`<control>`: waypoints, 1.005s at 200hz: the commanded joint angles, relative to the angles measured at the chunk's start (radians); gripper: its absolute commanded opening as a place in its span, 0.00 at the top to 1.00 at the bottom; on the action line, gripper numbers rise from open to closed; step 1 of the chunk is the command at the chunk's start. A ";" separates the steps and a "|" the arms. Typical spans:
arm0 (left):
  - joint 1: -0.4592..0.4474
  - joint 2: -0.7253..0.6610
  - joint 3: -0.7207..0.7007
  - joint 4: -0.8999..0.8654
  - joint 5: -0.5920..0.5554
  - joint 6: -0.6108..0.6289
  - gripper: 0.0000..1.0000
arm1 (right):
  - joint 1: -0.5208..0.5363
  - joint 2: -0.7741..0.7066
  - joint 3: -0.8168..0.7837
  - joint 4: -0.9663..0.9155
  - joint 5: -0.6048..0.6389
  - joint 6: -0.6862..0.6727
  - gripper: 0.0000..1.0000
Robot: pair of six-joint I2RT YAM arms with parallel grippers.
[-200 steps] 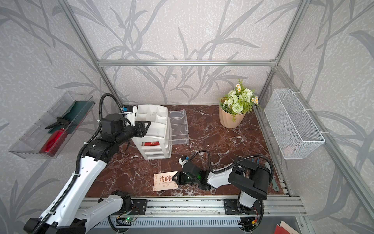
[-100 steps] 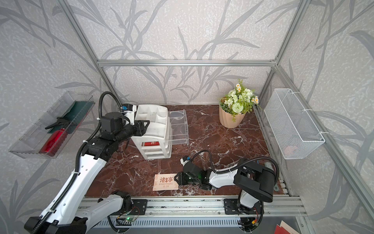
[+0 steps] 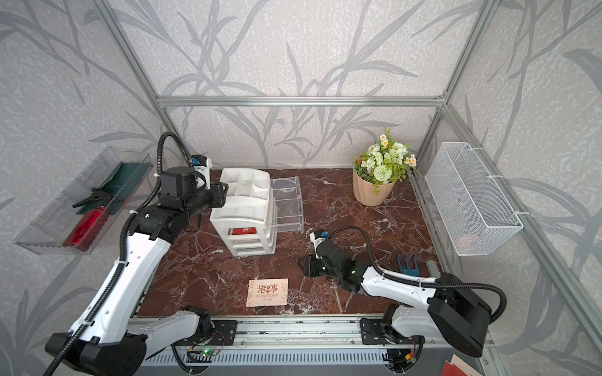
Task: Take the postcards out of the drawer
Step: Place the postcard at the center of the board, then close the drawer in the storage box.
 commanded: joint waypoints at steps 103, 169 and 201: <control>0.086 0.148 0.036 -0.016 -0.041 0.026 0.63 | -0.381 -0.008 0.236 -0.175 -0.212 -0.282 0.62; 0.095 0.180 0.023 0.014 -0.004 0.026 0.74 | -0.420 0.194 0.404 -0.146 -0.247 -0.325 0.71; 0.099 0.197 0.023 0.019 0.004 0.026 0.78 | -0.432 0.291 0.486 -0.132 -0.278 -0.334 0.73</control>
